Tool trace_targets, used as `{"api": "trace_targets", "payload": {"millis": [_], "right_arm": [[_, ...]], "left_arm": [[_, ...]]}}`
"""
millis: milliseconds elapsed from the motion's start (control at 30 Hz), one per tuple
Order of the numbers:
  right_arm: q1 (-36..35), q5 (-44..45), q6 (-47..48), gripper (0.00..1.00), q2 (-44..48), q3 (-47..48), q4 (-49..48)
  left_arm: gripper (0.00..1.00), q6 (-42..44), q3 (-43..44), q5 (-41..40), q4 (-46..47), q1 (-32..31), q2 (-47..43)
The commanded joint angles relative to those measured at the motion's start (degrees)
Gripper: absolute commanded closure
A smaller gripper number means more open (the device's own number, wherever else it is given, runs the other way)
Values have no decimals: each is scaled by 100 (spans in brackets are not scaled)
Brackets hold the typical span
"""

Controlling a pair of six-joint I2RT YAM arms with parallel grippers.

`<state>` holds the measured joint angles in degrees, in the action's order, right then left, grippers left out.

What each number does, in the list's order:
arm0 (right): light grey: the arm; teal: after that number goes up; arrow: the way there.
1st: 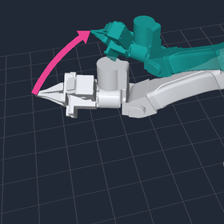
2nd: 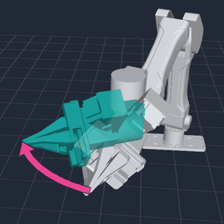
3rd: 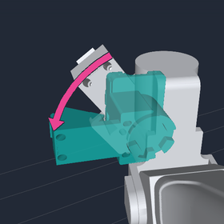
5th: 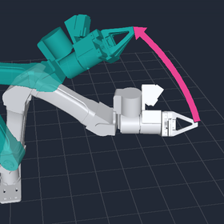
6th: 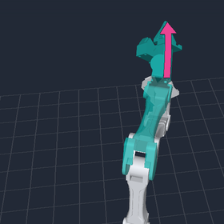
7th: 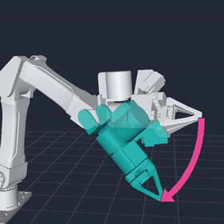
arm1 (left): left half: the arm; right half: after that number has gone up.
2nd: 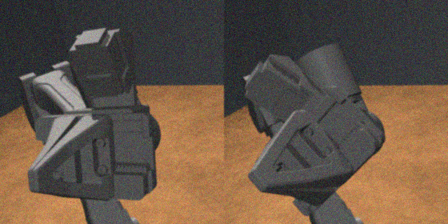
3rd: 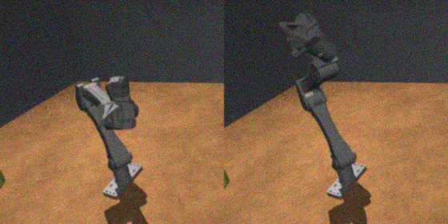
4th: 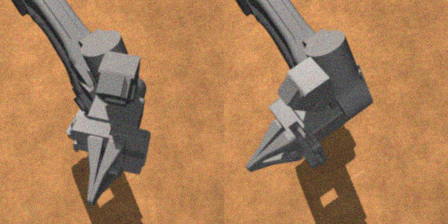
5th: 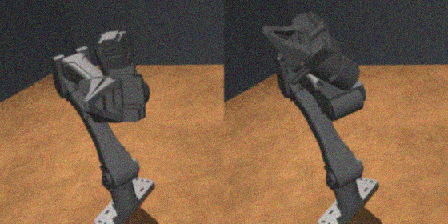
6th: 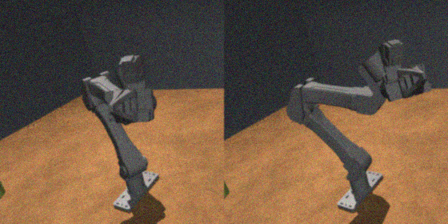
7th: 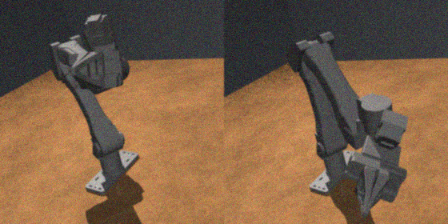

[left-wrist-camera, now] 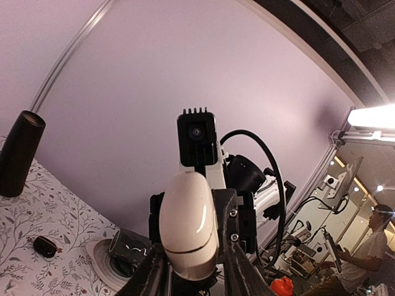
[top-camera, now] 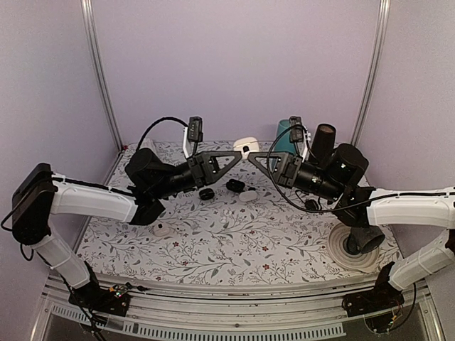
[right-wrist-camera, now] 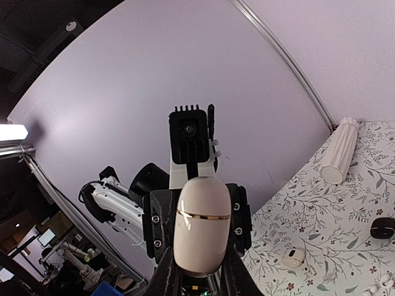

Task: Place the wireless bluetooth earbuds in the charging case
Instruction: Pass from the right arm to the left

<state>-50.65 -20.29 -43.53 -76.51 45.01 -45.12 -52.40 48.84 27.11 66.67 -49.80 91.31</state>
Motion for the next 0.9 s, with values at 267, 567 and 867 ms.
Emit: {"api": "trace_targets", "payload": {"millis": [267, 567, 867], "right_arm": [[-68, -36, -12, 97, -185, 21, 21], [-74, 61, 166, 96, -171, 80, 478], [-40, 287, 415, 50, 64, 76, 980]], "left_arm": [[75, -4, 206, 93, 53, 56, 71], [100, 131, 196, 327, 114, 66, 30], [100, 348, -28, 545, -157, 221, -252]]}}
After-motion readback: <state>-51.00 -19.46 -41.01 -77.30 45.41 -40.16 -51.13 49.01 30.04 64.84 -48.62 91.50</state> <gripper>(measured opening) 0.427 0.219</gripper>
